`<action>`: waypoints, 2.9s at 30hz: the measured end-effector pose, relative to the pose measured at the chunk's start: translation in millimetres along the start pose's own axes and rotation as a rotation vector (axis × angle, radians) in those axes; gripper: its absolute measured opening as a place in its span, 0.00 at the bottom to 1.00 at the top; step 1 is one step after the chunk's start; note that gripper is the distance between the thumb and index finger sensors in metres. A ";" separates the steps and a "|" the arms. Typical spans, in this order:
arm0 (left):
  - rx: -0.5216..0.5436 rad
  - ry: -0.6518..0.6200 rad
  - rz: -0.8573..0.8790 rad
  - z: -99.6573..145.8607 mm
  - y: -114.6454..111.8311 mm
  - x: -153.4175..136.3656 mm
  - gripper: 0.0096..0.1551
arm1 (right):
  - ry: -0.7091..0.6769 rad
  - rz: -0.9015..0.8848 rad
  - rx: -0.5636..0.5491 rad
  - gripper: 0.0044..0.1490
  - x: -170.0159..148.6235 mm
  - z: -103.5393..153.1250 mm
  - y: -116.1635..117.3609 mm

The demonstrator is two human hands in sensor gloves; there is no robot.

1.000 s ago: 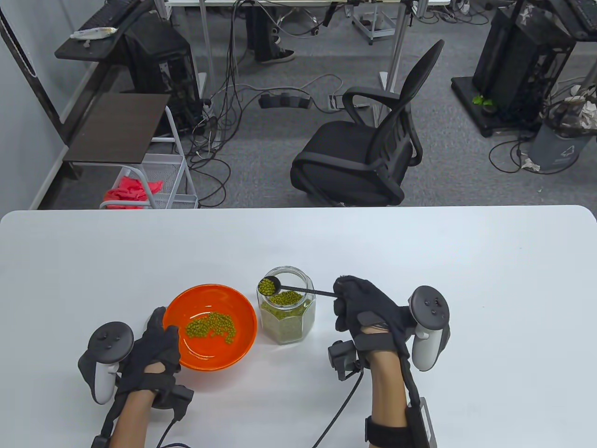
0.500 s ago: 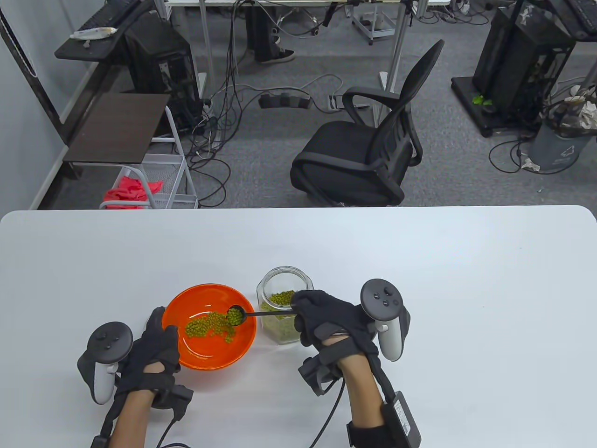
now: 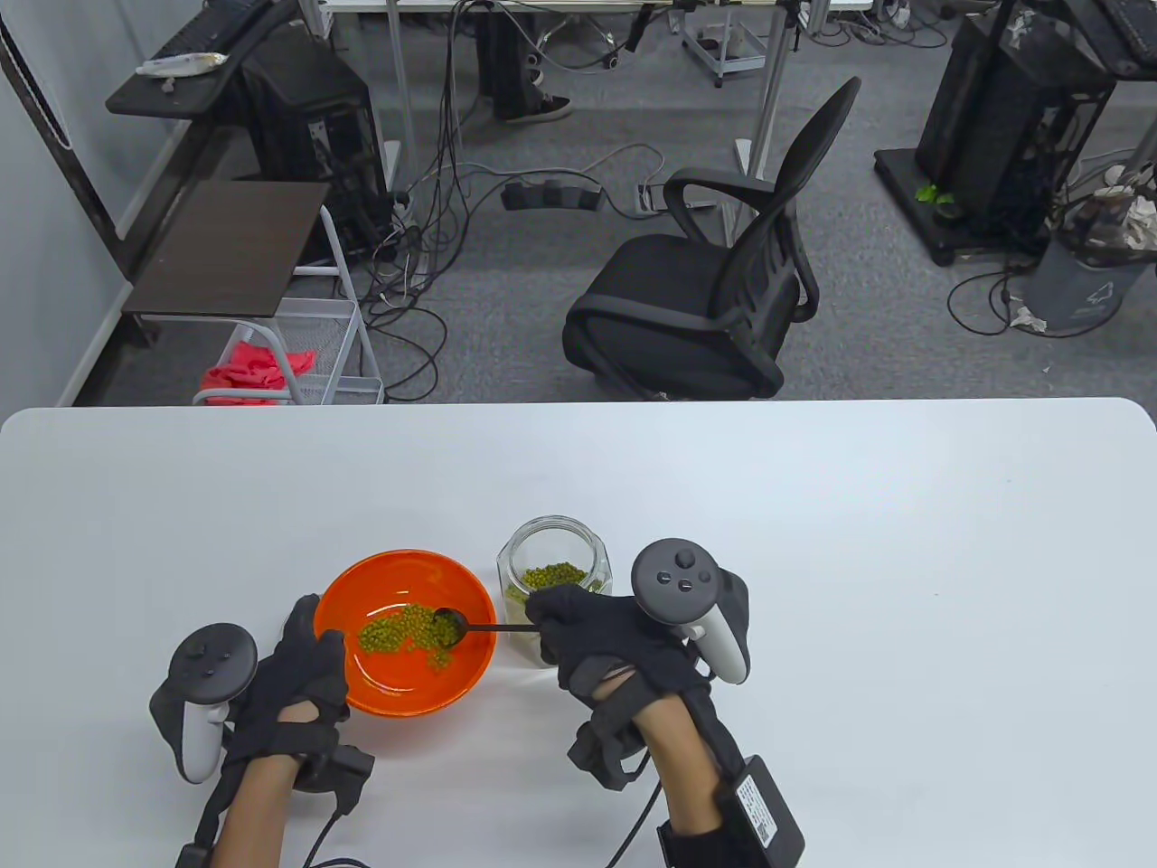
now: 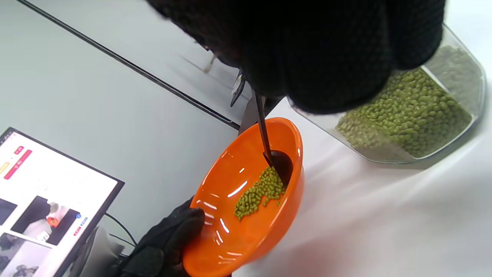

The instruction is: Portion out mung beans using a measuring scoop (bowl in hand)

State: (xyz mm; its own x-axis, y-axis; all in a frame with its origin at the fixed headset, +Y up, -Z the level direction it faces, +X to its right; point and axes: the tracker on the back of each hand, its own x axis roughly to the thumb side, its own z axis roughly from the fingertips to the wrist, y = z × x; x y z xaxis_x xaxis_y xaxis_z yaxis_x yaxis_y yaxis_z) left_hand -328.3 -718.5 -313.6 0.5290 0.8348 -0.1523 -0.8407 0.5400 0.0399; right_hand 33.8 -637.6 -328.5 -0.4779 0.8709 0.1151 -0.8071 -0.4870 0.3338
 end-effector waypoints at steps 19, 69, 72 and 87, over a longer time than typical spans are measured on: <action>-0.003 0.005 0.009 -0.7 -0.2 -0.8 0.38 | -0.050 0.085 -0.039 0.26 12.9 4.1 1.2; 0.004 -0.004 0.002 -0.6 2.8 -1.0 0.38 | 0.039 0.154 -0.555 0.24 5.0 36.1 -55.4; 0.001 -0.008 0.007 -0.8 2.7 -0.9 0.38 | 0.050 0.221 -0.565 0.24 9.0 28.5 -47.7; 0.000 -0.012 0.015 -0.9 3.2 -0.9 0.38 | 0.073 0.576 -0.473 0.24 29.0 -18.1 -0.4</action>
State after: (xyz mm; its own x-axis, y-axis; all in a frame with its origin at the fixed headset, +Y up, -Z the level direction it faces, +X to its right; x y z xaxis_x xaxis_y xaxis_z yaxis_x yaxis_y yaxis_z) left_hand -331.5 -717.5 -314.2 0.5174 0.8442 -0.1399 -0.8487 0.5272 0.0420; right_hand 14.0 -613.4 -342.3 -0.8783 0.4712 0.0816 -0.4776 -0.8554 -0.2006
